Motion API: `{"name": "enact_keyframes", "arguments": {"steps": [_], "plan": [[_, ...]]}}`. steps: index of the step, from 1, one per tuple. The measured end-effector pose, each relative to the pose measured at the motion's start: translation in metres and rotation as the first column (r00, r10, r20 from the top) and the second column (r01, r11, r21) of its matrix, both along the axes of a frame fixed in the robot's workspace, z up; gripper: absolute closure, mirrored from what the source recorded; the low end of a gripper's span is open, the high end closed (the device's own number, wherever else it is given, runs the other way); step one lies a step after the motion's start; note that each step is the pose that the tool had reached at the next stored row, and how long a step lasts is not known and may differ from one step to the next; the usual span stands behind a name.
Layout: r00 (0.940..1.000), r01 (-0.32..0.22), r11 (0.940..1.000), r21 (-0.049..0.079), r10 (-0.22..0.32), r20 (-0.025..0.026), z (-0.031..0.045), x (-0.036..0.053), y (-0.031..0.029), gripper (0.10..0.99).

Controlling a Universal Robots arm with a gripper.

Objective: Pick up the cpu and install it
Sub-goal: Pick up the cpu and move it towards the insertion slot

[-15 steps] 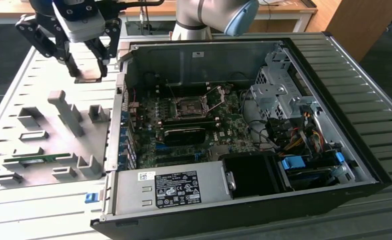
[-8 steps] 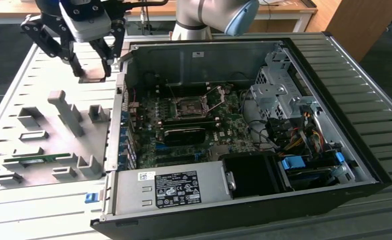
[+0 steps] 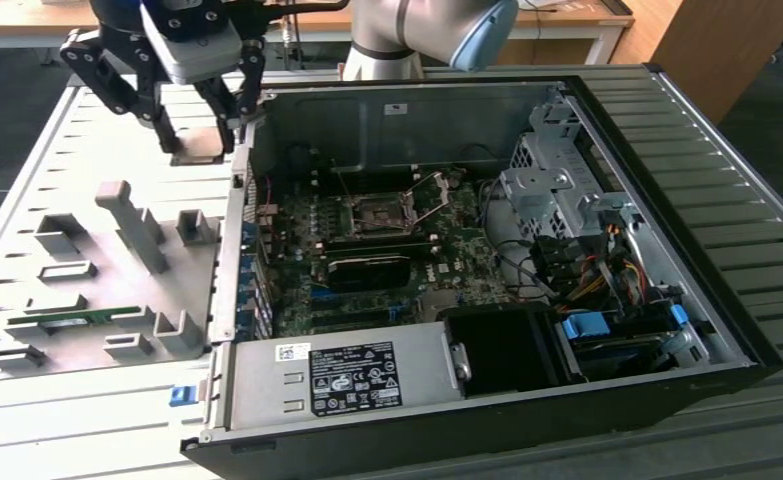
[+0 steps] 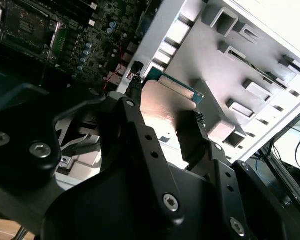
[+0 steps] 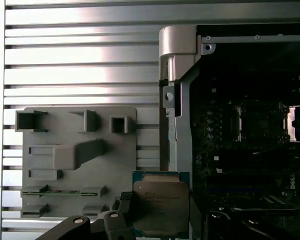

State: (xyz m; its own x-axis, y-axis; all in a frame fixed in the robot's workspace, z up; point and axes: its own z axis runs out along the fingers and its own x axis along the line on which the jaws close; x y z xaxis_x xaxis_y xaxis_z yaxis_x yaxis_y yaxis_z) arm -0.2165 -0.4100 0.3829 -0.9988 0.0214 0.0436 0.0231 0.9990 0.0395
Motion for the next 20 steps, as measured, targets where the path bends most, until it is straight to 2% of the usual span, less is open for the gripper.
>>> {"name": "enact_keyframes", "arguments": {"steps": [6,10,20], "plan": [[1.0000,0.000,1.0000,0.000,0.000,0.0000,-0.0003,0.0114,0.0000,0.549],[1.0000,0.000,1.0000,0.000,0.000,-0.0001,-0.0008,0.0270,0.0000,0.549],[1.0000,0.000,1.0000,0.000,0.000,0.0000,-0.0016,0.0432,0.0008,0.549]]}}
